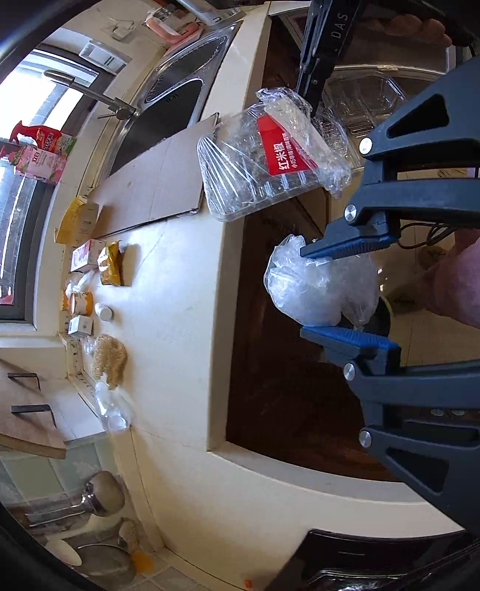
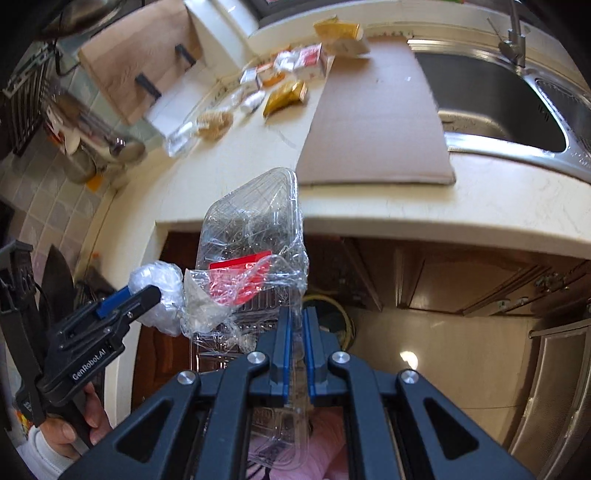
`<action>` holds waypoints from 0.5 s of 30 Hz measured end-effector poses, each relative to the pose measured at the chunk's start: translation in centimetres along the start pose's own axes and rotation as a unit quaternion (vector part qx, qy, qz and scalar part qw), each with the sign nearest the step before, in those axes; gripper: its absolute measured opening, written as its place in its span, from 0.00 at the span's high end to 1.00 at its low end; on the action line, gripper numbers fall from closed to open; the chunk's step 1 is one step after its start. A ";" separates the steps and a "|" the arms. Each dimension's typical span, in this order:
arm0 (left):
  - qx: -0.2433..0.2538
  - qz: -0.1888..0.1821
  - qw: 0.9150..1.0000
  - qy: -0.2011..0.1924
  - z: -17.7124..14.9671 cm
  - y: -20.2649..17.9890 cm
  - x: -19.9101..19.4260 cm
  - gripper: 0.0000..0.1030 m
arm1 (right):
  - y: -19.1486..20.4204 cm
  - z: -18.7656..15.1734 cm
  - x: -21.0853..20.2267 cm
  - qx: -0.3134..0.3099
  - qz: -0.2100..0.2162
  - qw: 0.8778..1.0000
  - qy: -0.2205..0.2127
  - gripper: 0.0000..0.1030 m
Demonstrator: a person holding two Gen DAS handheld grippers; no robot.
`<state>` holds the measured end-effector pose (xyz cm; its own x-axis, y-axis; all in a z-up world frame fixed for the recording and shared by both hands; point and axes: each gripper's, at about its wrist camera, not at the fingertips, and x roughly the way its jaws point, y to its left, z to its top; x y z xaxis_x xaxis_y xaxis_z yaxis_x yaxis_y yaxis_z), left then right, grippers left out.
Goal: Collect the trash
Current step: 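Lower the clamshell box and plastic bag into the black bin and open both tools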
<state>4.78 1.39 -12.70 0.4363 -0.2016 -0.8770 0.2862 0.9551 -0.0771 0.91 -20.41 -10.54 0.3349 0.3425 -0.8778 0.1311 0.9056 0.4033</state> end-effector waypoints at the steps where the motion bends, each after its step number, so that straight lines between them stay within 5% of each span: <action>1: -0.004 -0.001 1.000 0.005 -0.5 0.2 0.3 0.67 | 0.0 -0.4 0.6 -0.001 -0.001 1.000 0.010 0.94; 15: -0.052 -0.006 0.997 0.053 -5.5 2.2 7.8 0.67 | 0.3 -3.5 9.6 -0.008 -0.032 0.991 0.132 0.94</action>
<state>4.07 3.11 -22.32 0.3385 -0.1946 -0.9206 0.1981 0.9712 -0.1324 0.90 -16.01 -19.74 0.0699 0.3350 -0.9396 0.1292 0.9310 0.3415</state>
